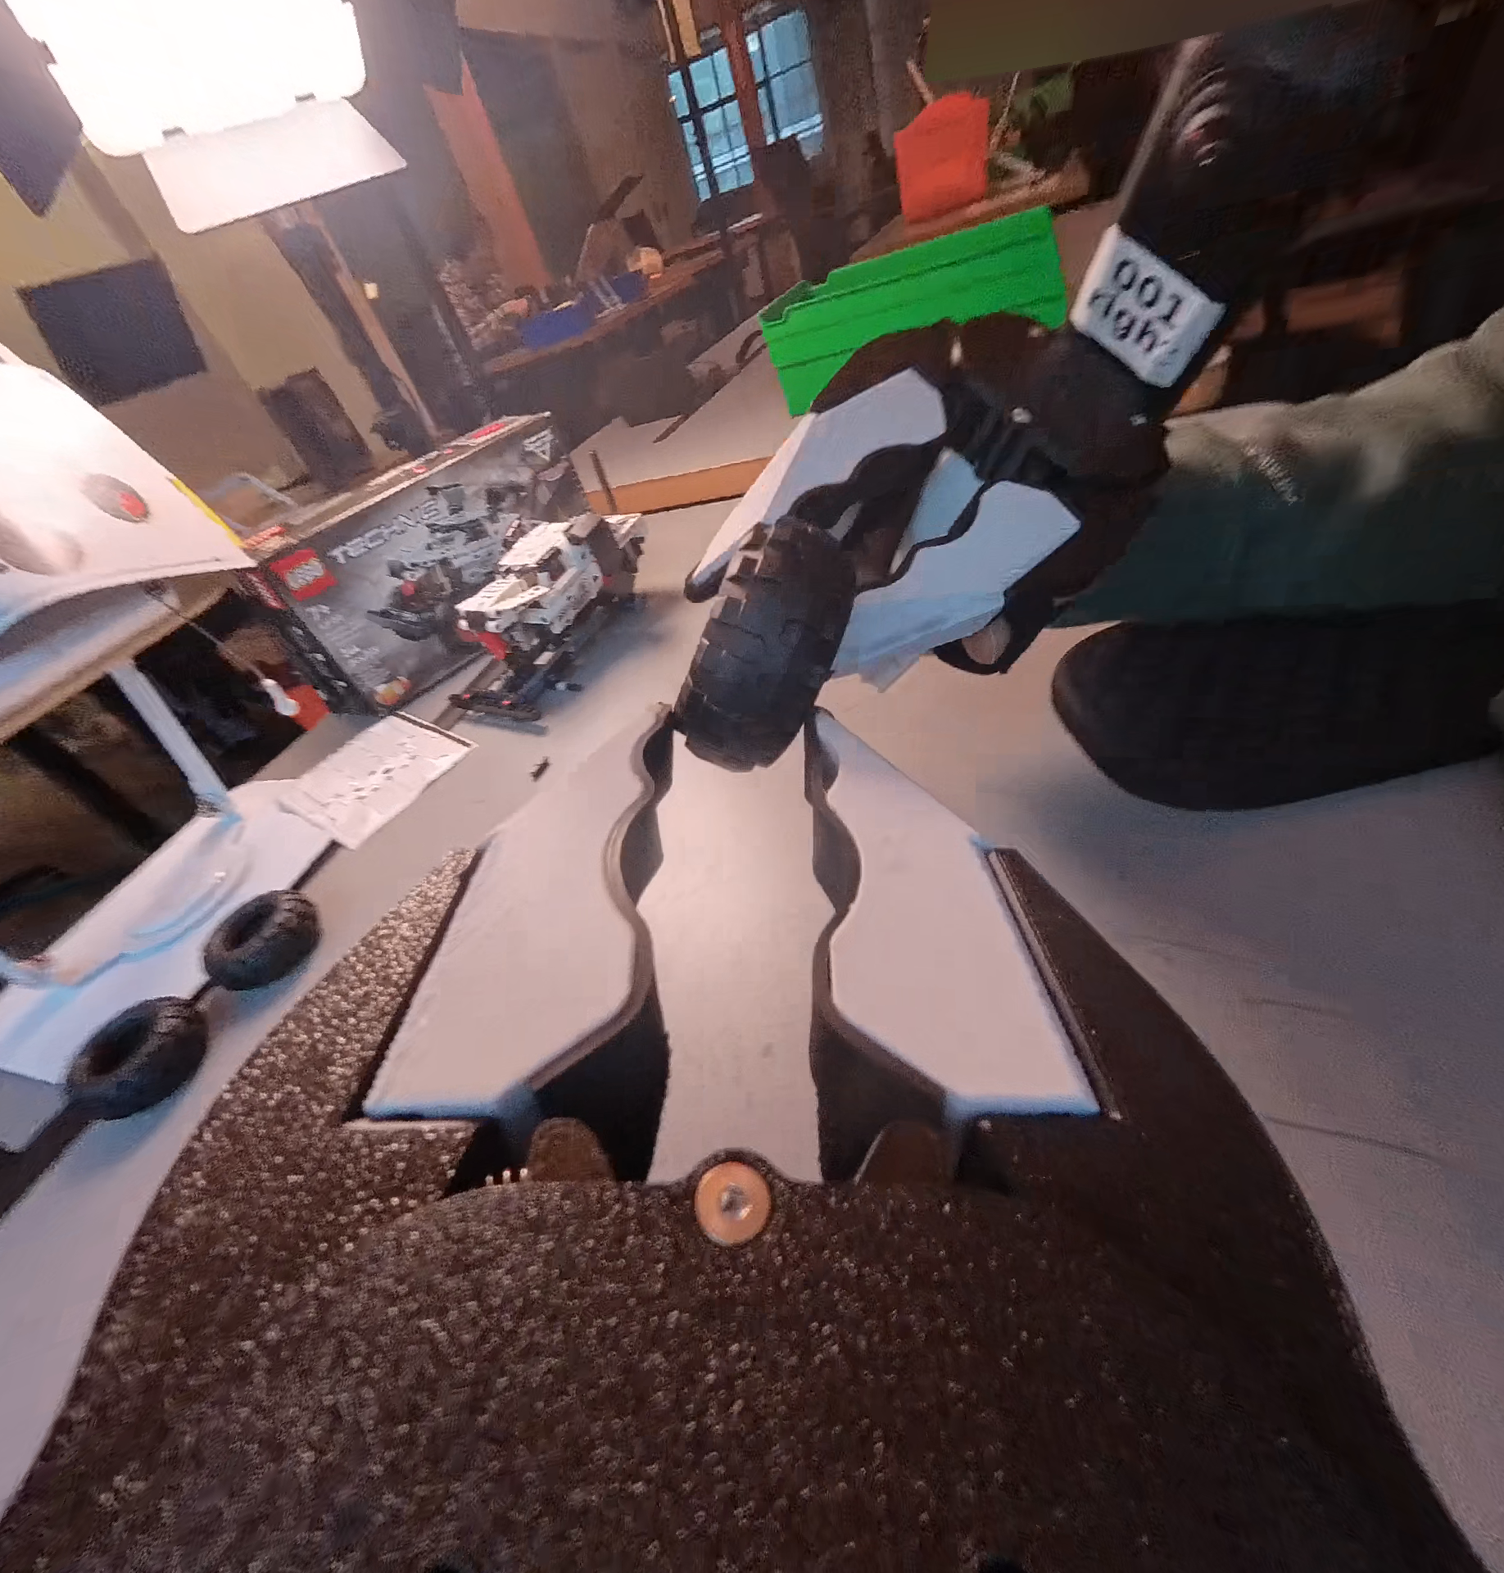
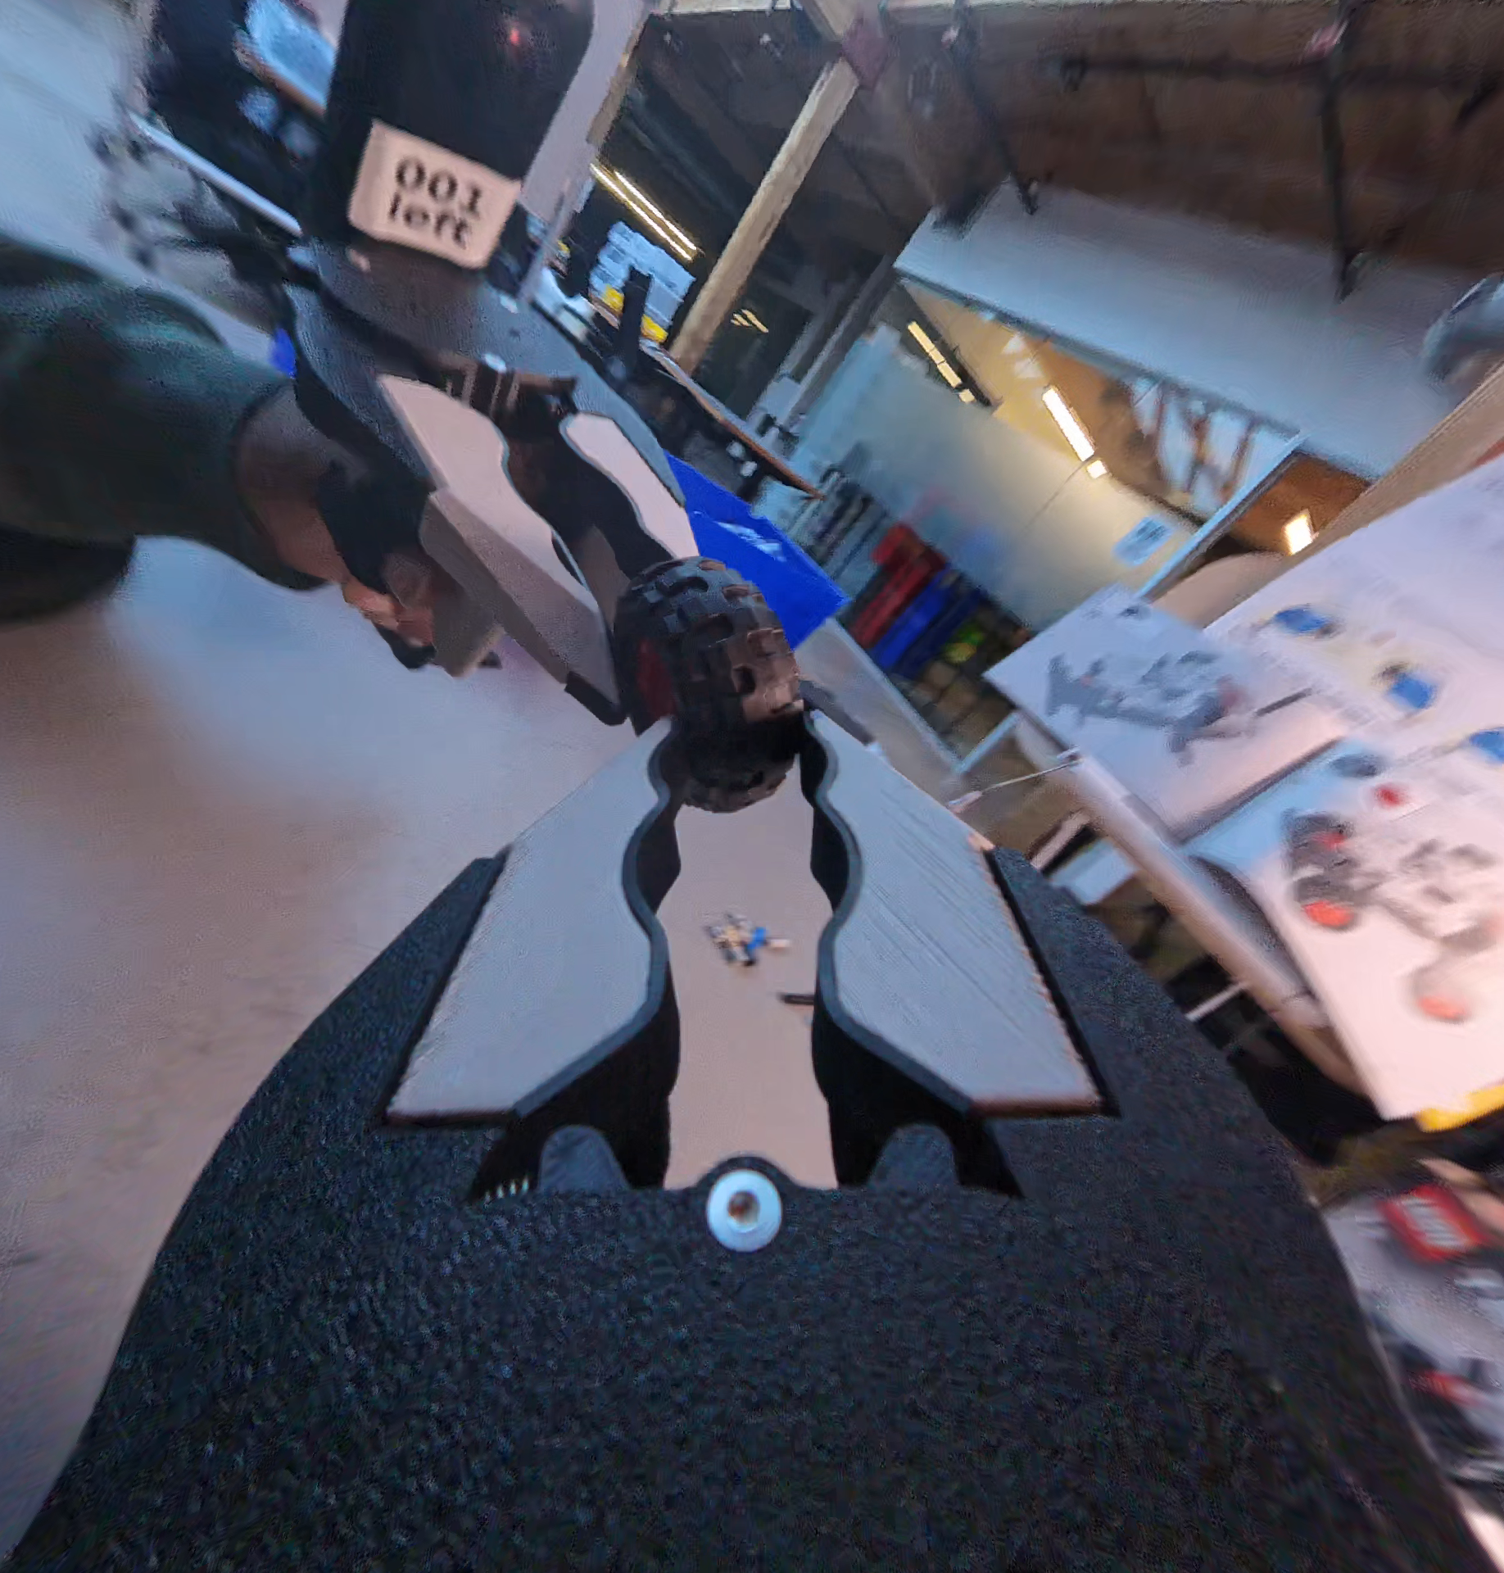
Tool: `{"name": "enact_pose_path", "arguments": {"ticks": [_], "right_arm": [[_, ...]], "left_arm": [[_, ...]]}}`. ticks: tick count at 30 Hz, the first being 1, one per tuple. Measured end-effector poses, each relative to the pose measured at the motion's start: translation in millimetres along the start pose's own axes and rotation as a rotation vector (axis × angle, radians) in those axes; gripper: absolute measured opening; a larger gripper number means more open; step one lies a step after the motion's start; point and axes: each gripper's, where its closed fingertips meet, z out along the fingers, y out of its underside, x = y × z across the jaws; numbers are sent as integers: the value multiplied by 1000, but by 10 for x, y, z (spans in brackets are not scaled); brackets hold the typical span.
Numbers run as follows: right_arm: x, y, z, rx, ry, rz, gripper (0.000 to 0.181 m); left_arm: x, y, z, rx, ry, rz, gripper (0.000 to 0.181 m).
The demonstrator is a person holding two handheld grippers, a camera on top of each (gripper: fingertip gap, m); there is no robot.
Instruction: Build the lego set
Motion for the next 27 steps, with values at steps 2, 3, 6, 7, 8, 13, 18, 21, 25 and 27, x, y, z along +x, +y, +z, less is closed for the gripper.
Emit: {"name": "enact_pose_path", "arguments": {"ticks": [2, 3, 6, 7, 8, 13, 18, 21, 25, 27], "right_arm": [[-8, -51, -3, -14, 87, -266, 24], [-15, -69, 0, -20, 115, -354, 24], [-11, -88, 1, -18, 161, -453, 24], [-9, -79, 3, -21, 163, -455, 24], [-8, -65, 6, -23, 159, -444, 24], [-59, 95, 40, -55, 72, -223, 25], [-200, 368, 113, -154, -131, 292, 29], [-273, 576, 75, -267, -230, 517, 26], [-345, 651, 49, -320, -333, 890, 25], [-379, 642, 42, -318, -392, 1059, 25]], "left_arm": [[-13, 16, -8, -32, -67, 141, 29], [-23, 23, -15, -46, -101, 209, 29], [-42, 19, -23, -67, -164, 323, 29], [-46, 28, -21, -73, -171, 337, 29], [-51, 42, -18, -78, -175, 349, 28], [-43, 221, 21, -143, -118, 281, 26], [71, 505, 129, -206, 65, -135, 25], [93, 564, 155, -204, 144, -350, 24], [159, 567, 145, -167, 284, -612, 25], [119, 512, 123, -125, 303, -677, 29]]}}
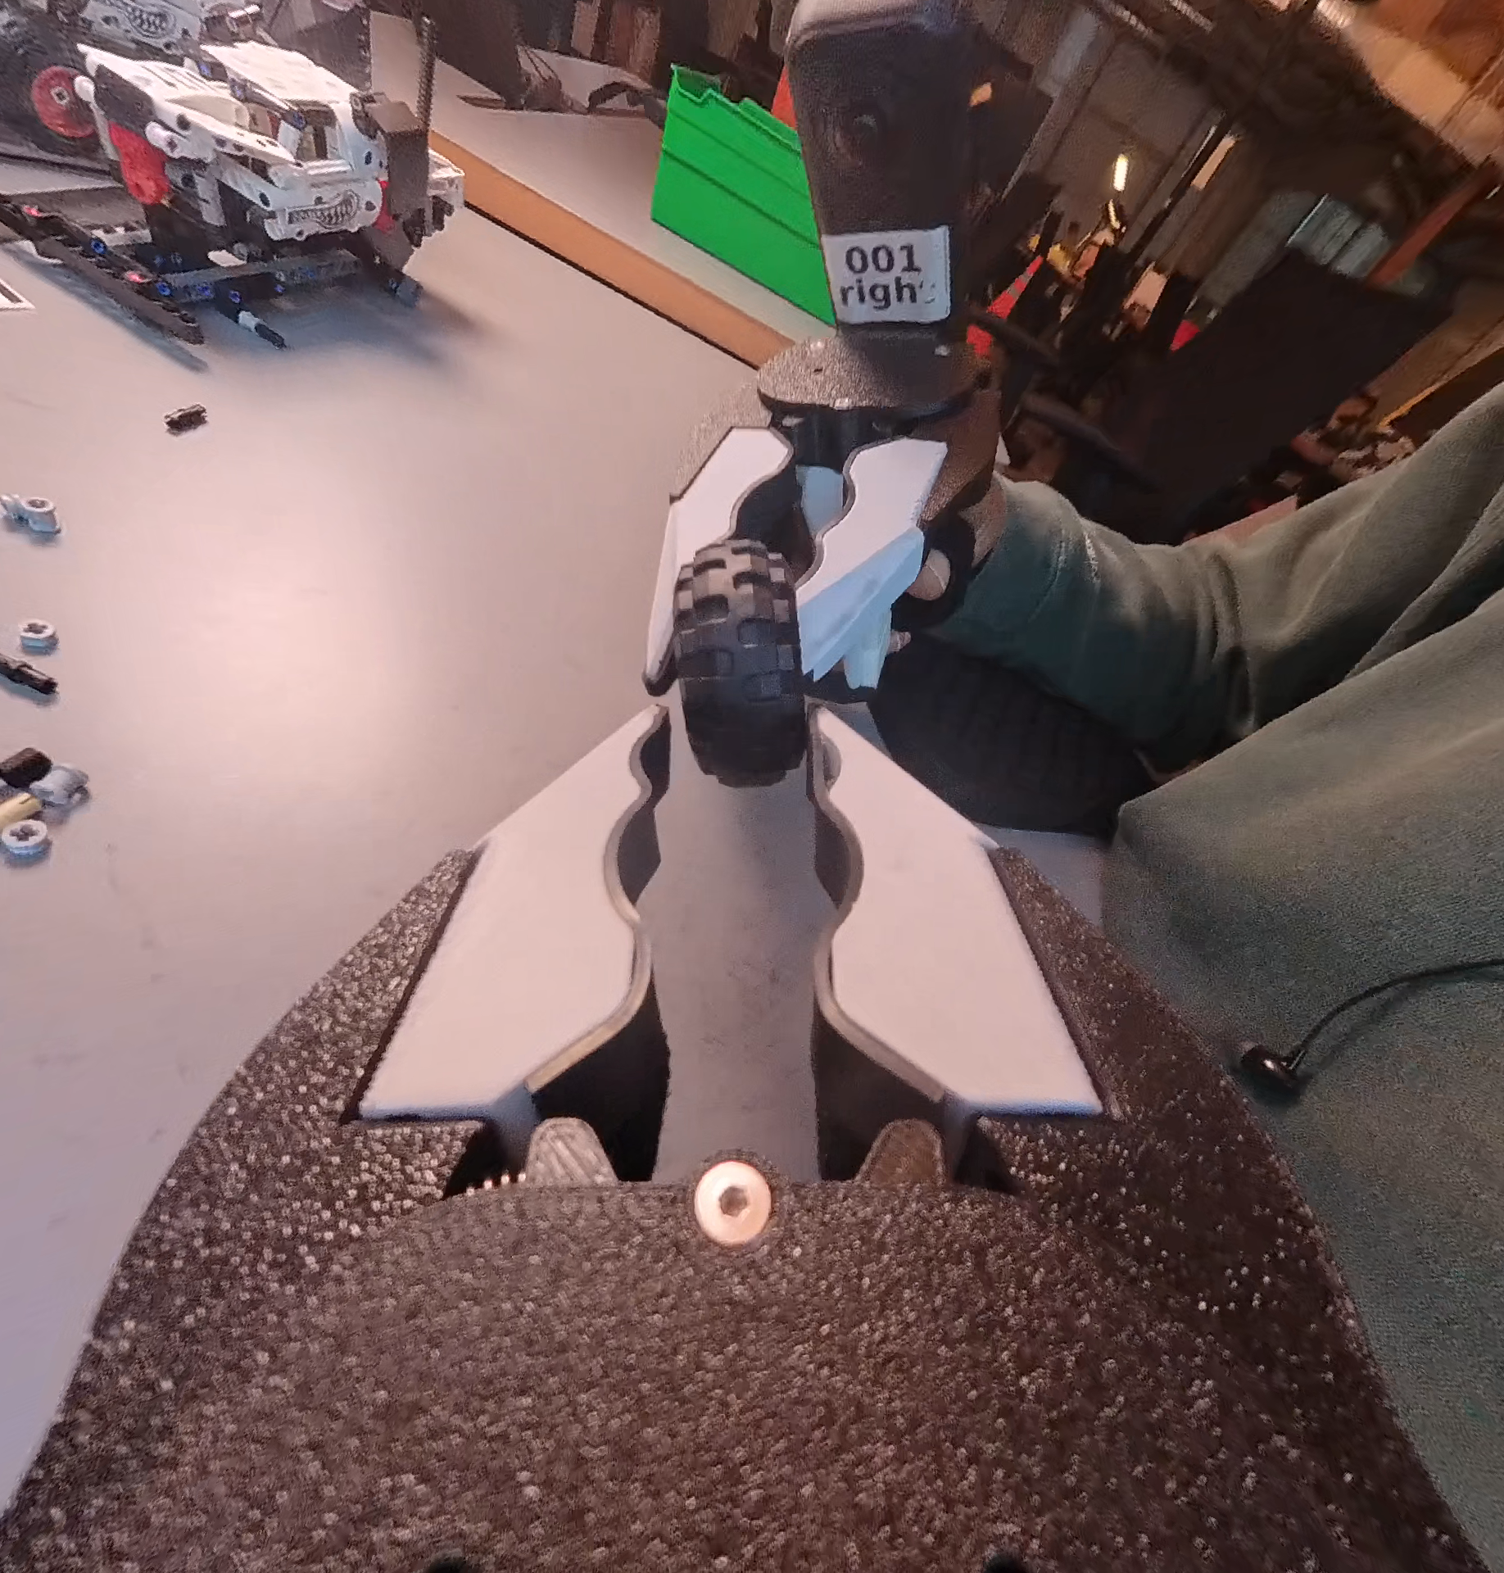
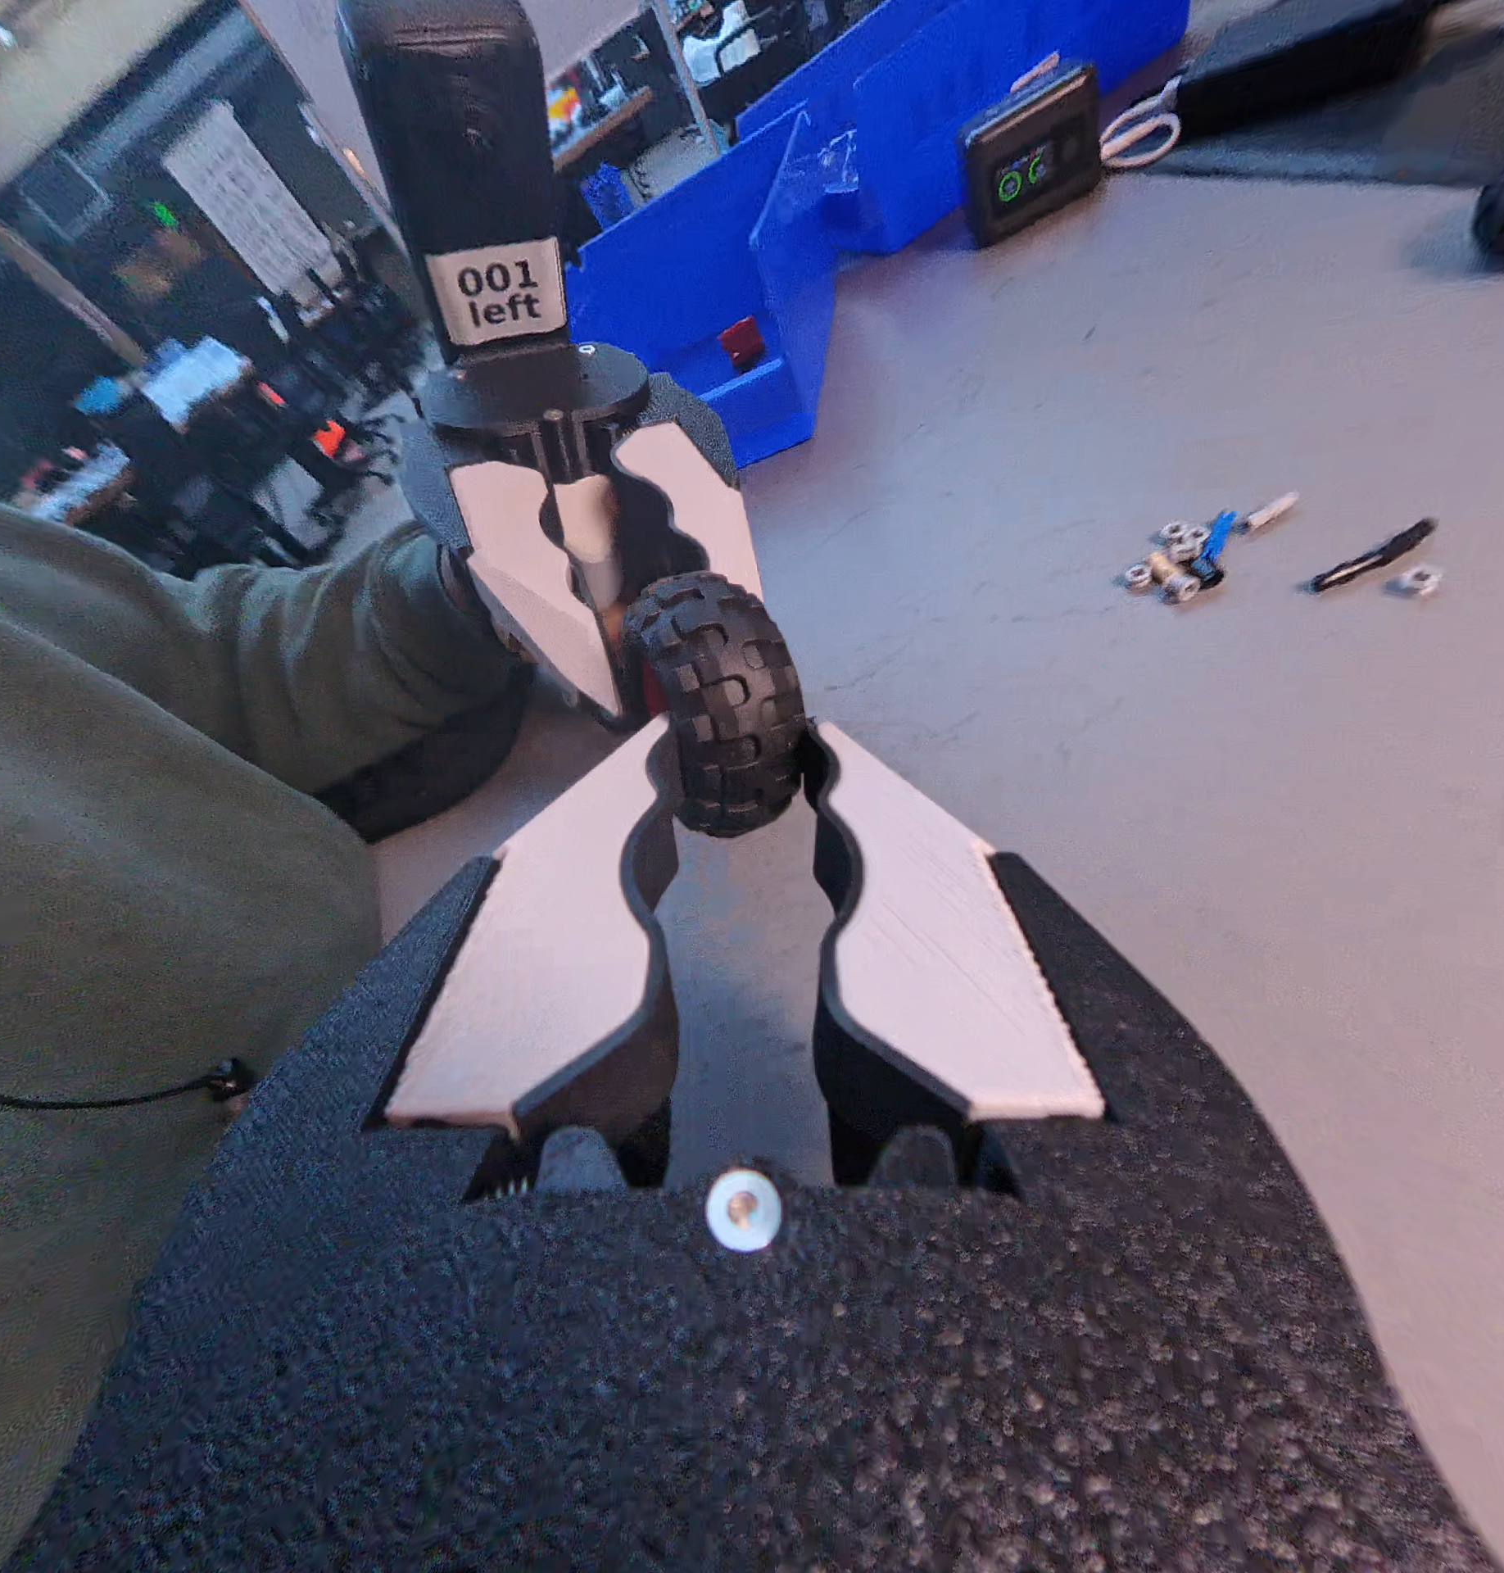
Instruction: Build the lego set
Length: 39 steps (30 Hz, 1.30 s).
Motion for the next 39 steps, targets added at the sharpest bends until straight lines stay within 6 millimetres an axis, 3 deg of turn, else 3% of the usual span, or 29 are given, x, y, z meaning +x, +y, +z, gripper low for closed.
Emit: {"name": "enact_pose_path", "arguments": {"ticks": [6, 11, 15, 28, 39], "right_arm": [[22, 91, 44, -45, -26, 145, 25], [-11, -59, 37, 54, -57, 198, 26], [-3, -59, 9, 39, -35, 172, 25], [380, 68, 137, -26, 169, 103, 23], [519, 133, 93, -44, 334, 52, 23]], "left_arm": [[-3, 57, -7, -18, 85, -200, 25], [55, 29, 6, 23, 195, -393, 24], [71, 21, 28, 33, 213, -422, 24], [-356, 220, 96, -102, -258, -125, 21], [-448, 241, 155, -201, -491, 175, 6]]}}
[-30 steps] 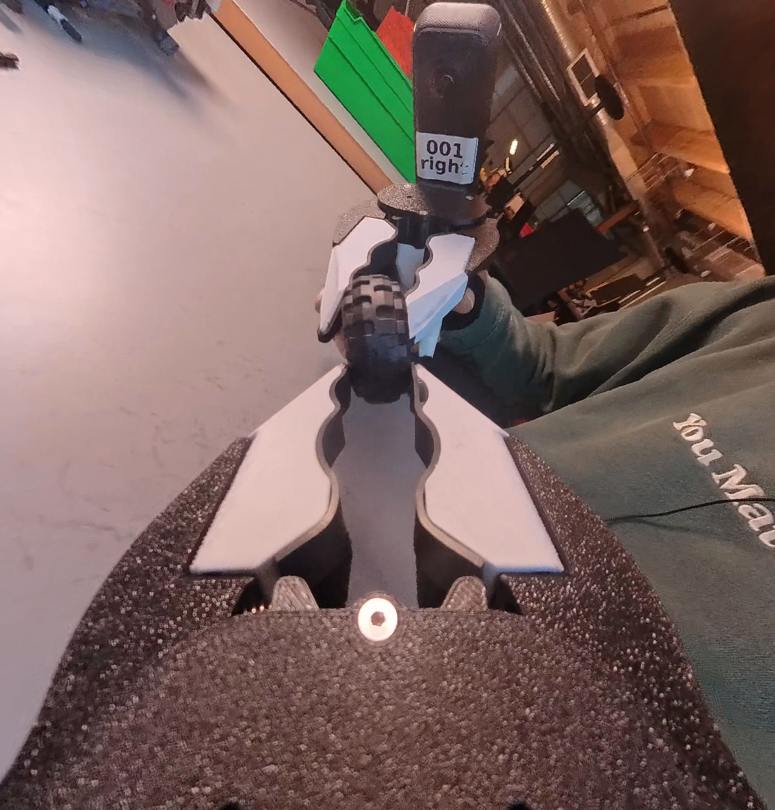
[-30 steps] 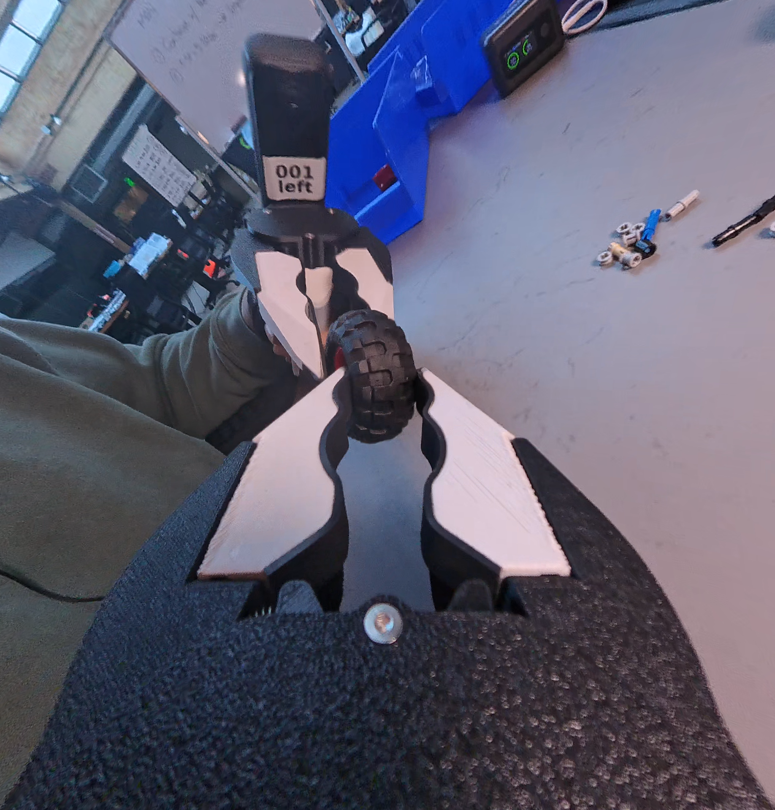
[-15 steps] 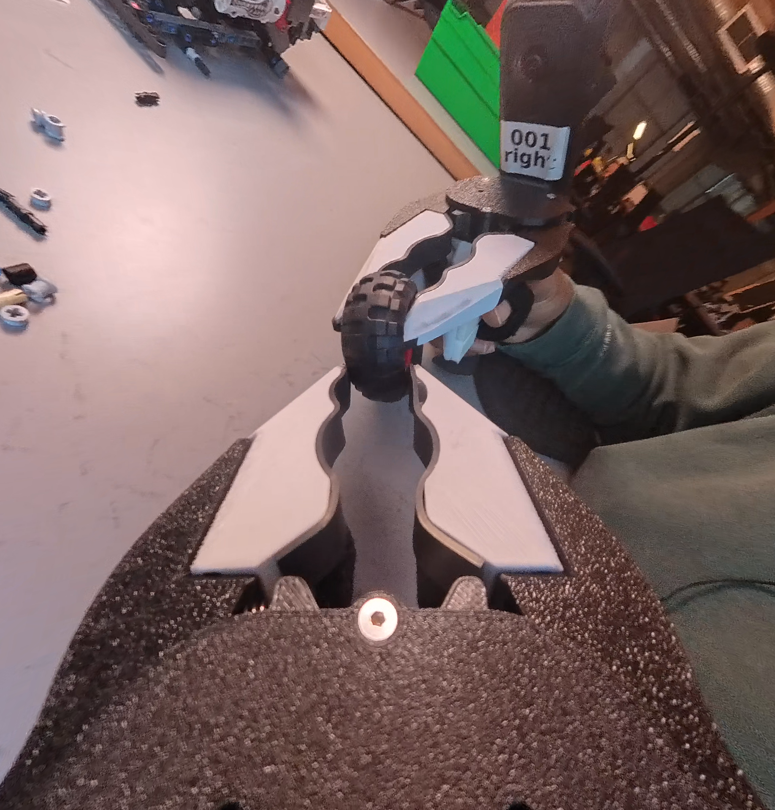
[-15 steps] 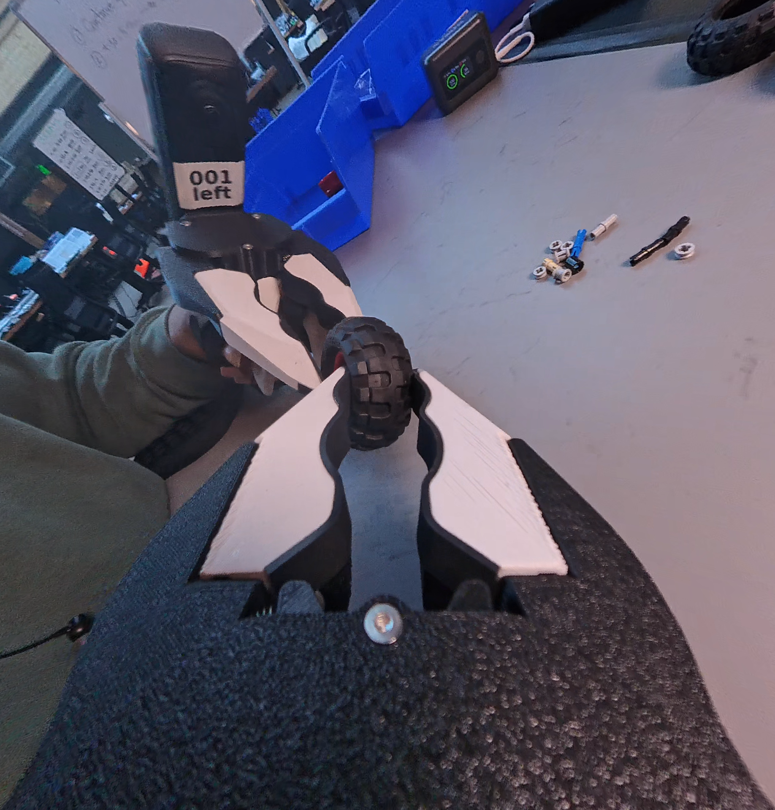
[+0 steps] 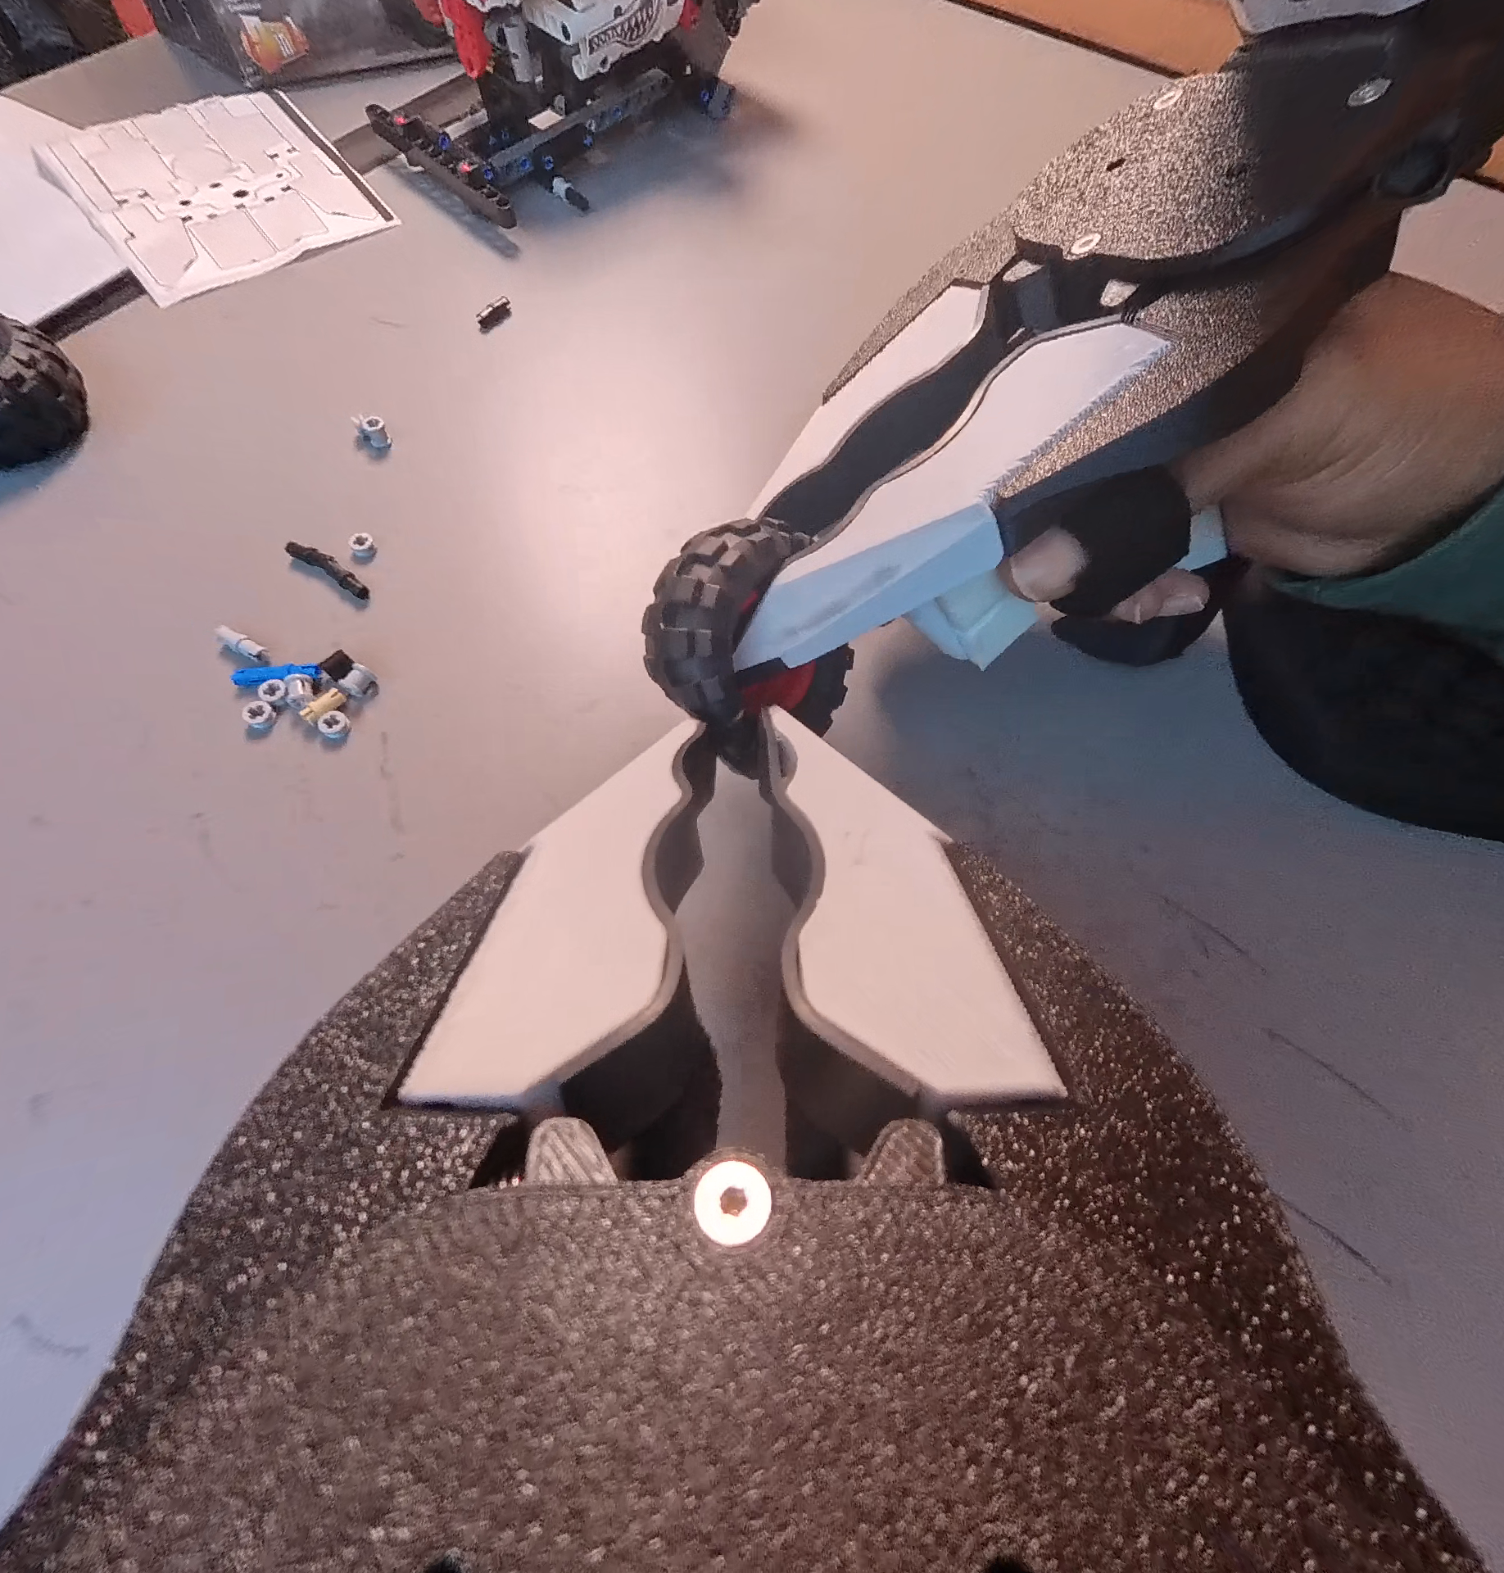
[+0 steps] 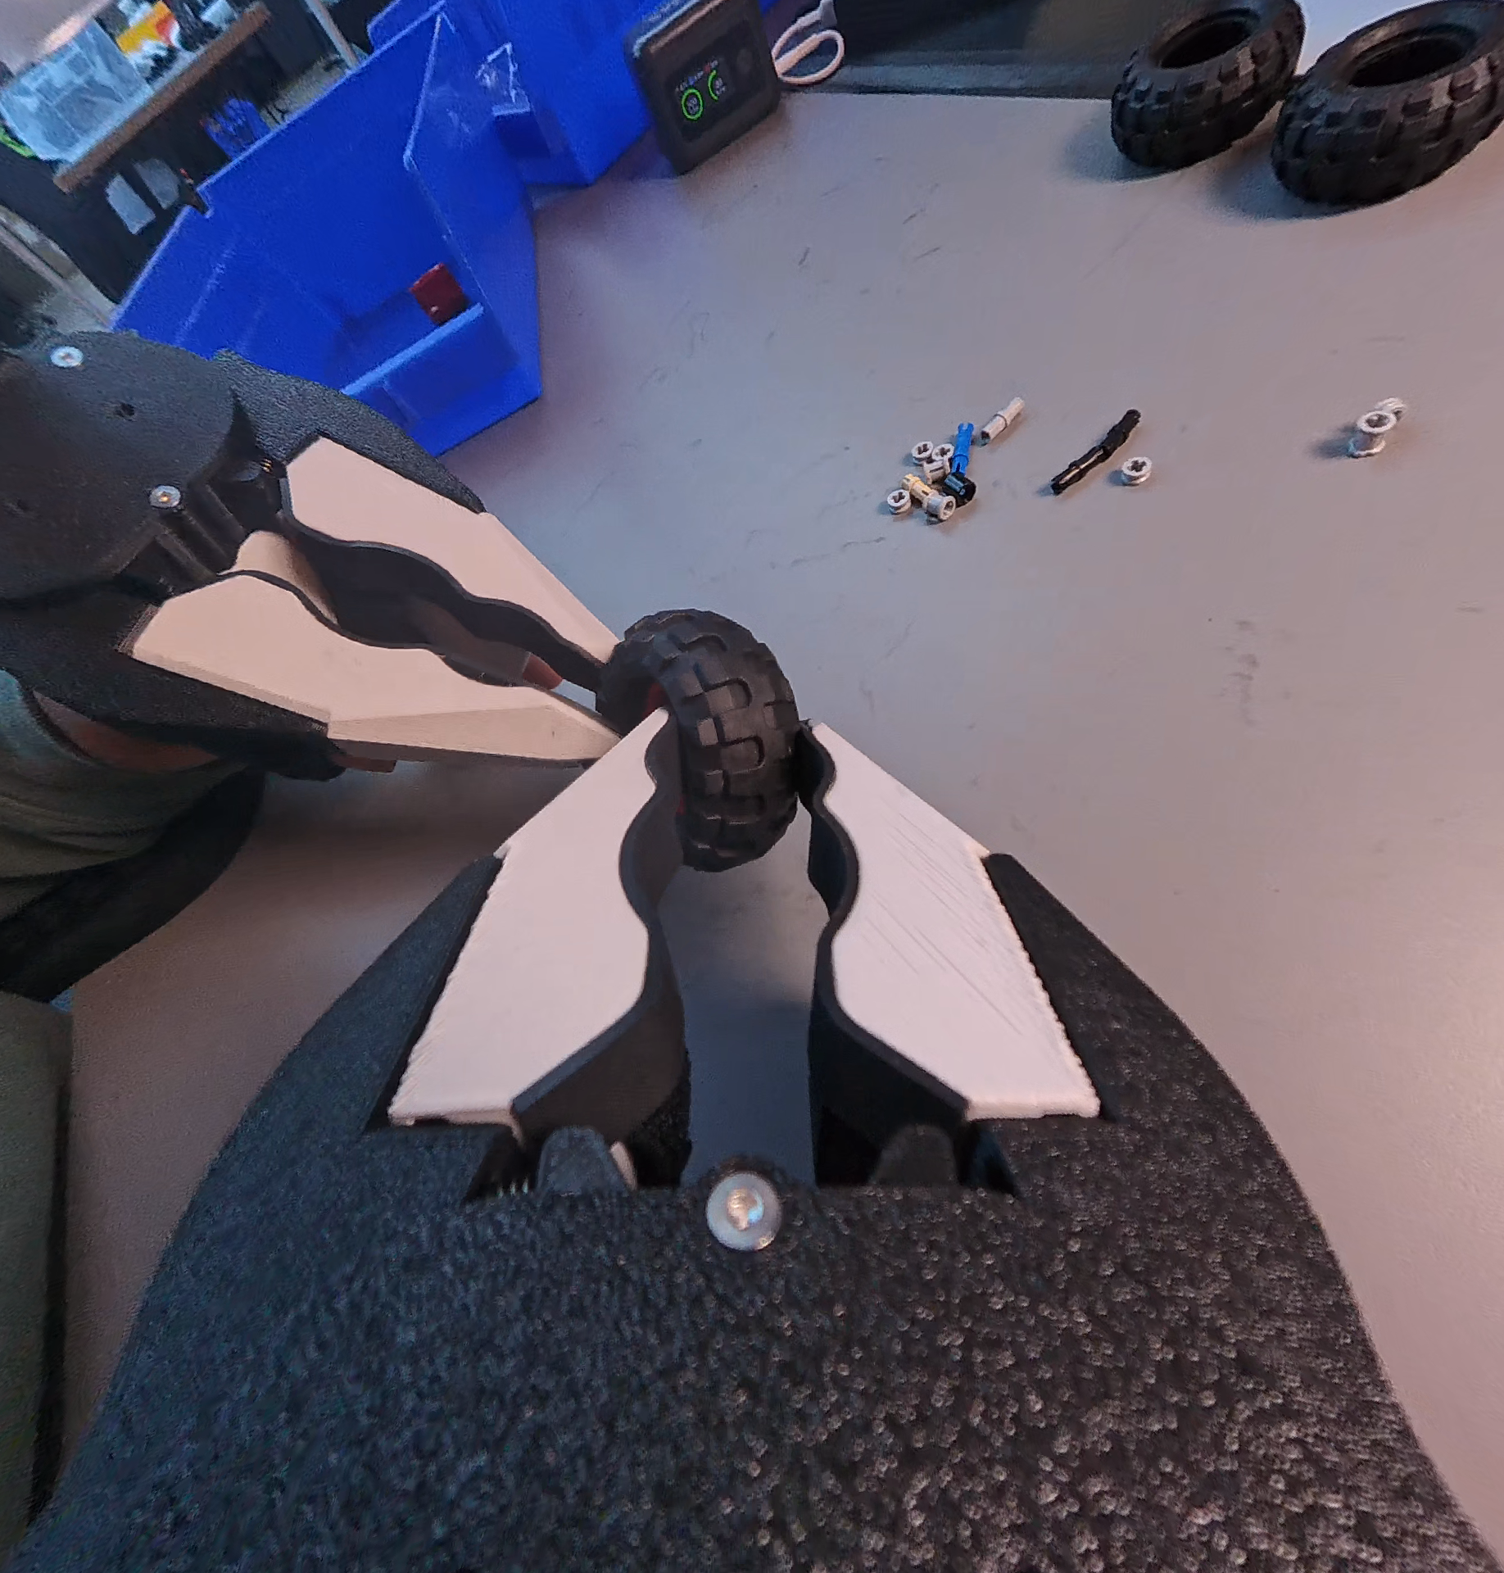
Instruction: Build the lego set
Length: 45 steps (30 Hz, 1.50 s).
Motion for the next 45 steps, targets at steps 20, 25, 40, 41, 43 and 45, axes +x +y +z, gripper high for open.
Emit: {"name": "enact_pose_path", "arguments": {"ticks": [20, 25, 40, 41, 43, 45], "right_arm": [[-449, -302, -328, 188, -282, -127, 25], [-593, -249, -441, 209, -281, -407, 25], [-759, 95, -524, 210, -241, -875, 25], [-762, 101, -517, 213, -248, -872, 25], [-758, 122, -490, 204, -257, -869, 25], [-751, 163, -461, 186, -276, -857, 25]], "left_arm": [[242, -407, -366, 281, 489, -240, 39], [492, -389, -444, 262, 545, -100, 26], [754, -65, -447, 119, 557, 194, 26], [752, -57, -450, 120, 557, 201, 26], [741, -26, -443, 115, 561, 206, 25], [741, 14, -431, 107, 575, 208, 25]]}}
